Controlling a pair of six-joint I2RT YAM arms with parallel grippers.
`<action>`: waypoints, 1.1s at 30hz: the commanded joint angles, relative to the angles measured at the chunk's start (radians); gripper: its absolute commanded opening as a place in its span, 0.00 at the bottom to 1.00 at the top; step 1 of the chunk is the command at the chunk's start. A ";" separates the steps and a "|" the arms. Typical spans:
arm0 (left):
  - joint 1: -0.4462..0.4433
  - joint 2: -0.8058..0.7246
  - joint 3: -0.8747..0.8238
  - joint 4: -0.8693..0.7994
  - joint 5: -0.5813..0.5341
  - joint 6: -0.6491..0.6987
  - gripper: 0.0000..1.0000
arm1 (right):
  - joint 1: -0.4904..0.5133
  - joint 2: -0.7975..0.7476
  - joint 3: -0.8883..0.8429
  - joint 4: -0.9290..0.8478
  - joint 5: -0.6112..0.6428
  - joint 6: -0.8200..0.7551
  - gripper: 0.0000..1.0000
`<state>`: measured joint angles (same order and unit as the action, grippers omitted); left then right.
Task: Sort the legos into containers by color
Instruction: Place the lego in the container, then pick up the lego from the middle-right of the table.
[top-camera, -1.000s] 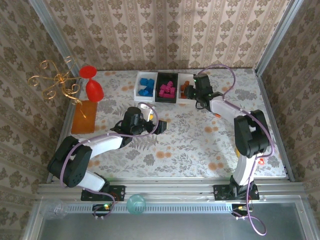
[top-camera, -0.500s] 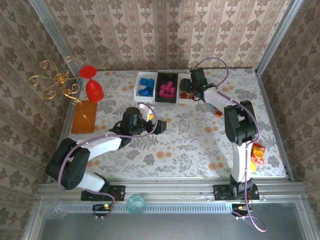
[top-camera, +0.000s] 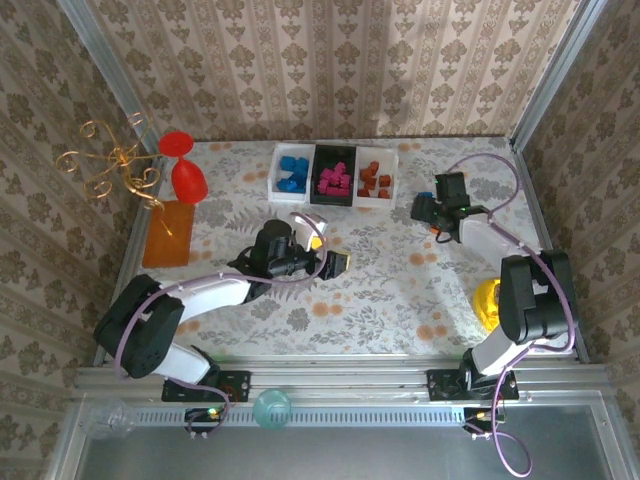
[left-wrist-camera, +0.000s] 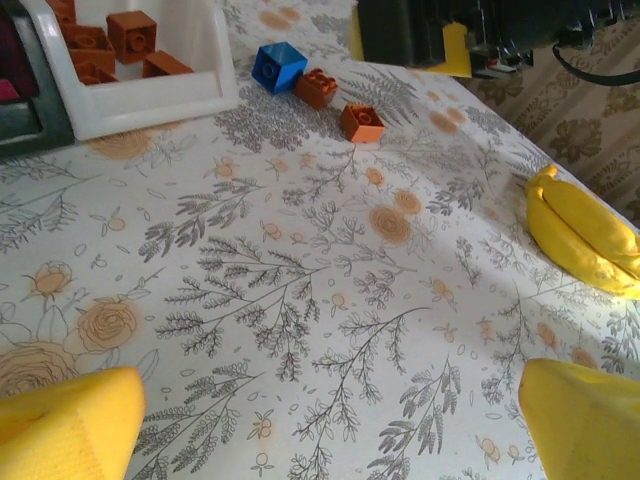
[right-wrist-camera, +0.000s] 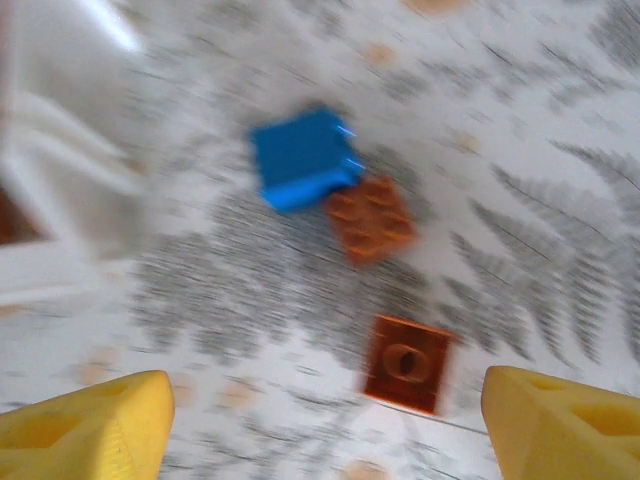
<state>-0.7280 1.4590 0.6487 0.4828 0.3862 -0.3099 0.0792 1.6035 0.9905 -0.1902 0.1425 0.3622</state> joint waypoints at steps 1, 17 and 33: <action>-0.002 0.031 0.026 0.036 0.022 0.014 0.97 | -0.049 0.012 -0.009 -0.091 -0.054 0.006 0.82; -0.002 0.017 0.028 0.003 -0.010 0.031 0.97 | -0.065 0.225 0.191 -0.255 -0.110 -0.005 0.66; -0.002 0.000 0.028 -0.010 -0.017 0.037 0.96 | -0.079 0.328 0.290 -0.329 -0.156 -0.009 0.49</action>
<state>-0.7277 1.4883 0.6506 0.4786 0.3733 -0.2947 0.0078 1.9057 1.2491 -0.4736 0.0139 0.3618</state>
